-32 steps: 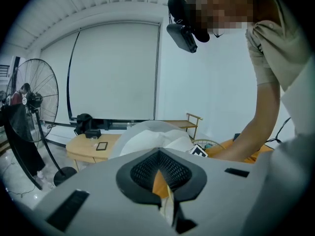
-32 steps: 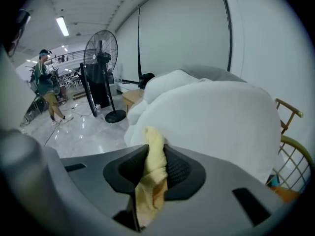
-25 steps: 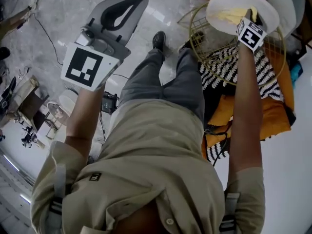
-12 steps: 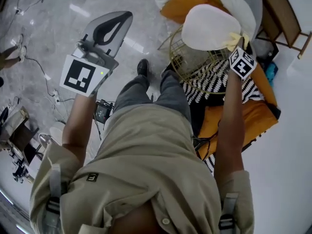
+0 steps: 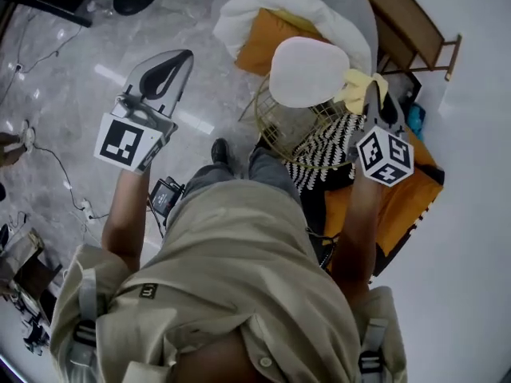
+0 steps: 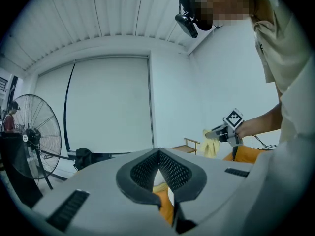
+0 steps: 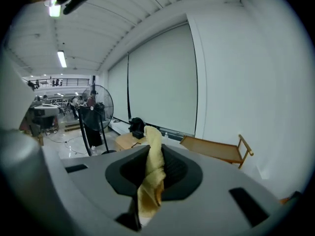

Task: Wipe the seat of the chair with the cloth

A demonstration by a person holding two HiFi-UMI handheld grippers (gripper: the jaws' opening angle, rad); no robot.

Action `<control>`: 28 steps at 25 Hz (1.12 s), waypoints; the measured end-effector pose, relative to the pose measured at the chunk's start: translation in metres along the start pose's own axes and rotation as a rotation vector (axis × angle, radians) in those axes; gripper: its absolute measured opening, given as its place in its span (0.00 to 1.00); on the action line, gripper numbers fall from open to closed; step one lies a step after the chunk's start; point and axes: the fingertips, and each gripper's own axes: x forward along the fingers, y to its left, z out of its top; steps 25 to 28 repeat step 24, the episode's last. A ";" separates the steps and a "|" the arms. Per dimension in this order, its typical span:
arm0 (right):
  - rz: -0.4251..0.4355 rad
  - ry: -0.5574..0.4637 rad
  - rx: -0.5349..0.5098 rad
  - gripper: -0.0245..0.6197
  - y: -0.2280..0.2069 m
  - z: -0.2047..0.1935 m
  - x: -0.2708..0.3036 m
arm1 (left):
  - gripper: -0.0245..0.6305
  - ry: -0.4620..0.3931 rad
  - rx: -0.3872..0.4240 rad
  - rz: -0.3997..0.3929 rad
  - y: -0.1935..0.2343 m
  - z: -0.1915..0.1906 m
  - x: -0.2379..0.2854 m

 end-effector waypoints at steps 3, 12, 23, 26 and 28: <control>0.050 -0.058 -0.017 0.13 0.031 0.035 -0.043 | 0.06 -0.026 0.012 -0.019 -0.005 0.012 -0.009; 0.129 -0.126 -0.021 0.13 0.079 0.068 -0.120 | 0.06 -0.077 0.036 -0.073 -0.028 0.028 -0.039; 0.111 -0.159 -0.022 0.13 0.109 0.062 -0.163 | 0.06 -0.105 0.050 -0.088 -0.033 0.023 -0.078; 0.111 -0.159 -0.021 0.13 0.112 0.062 -0.165 | 0.06 -0.108 0.051 -0.087 -0.032 0.023 -0.081; 0.111 -0.159 -0.021 0.13 0.112 0.062 -0.165 | 0.06 -0.108 0.051 -0.087 -0.032 0.023 -0.081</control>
